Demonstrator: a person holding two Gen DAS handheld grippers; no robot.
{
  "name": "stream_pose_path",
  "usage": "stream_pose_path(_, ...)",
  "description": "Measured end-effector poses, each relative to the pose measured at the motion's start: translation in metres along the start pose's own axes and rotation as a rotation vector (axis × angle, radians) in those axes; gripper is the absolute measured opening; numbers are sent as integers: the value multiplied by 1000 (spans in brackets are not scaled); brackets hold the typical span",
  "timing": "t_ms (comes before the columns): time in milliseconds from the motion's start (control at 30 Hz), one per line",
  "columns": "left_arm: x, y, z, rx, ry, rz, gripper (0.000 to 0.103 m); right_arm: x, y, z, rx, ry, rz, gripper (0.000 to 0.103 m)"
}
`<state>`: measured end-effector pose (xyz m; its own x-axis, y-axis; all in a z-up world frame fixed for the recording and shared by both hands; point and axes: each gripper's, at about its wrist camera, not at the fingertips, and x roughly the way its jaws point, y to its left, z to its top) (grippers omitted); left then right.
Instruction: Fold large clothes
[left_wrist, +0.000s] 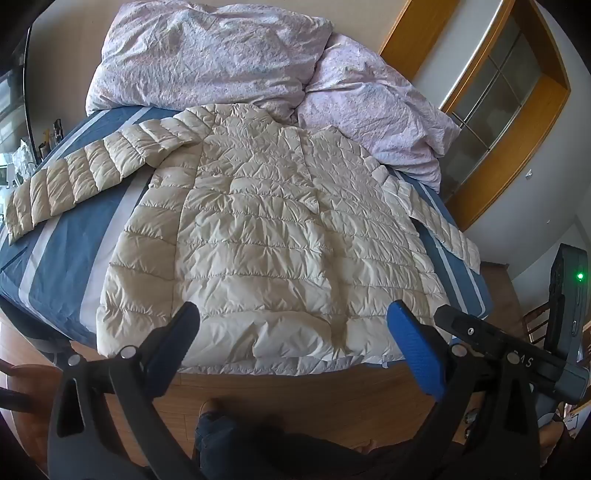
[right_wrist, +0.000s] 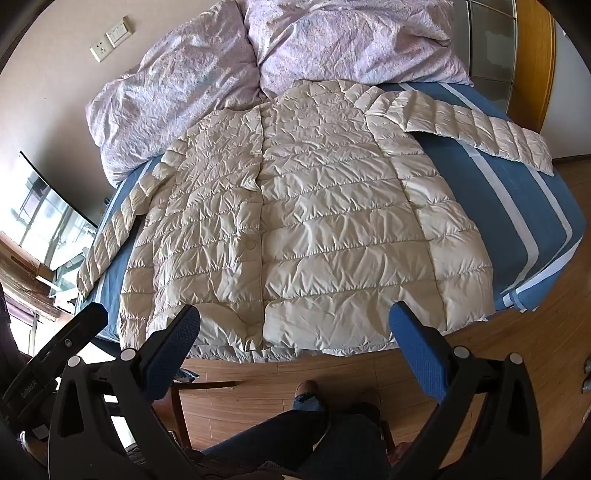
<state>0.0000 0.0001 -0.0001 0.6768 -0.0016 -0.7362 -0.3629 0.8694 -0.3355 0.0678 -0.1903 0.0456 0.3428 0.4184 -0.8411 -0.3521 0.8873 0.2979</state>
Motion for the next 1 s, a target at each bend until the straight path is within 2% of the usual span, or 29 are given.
stream_pose_path(1000,0,0,0,0,3,3,101,0,0,2,1,1,3,102)
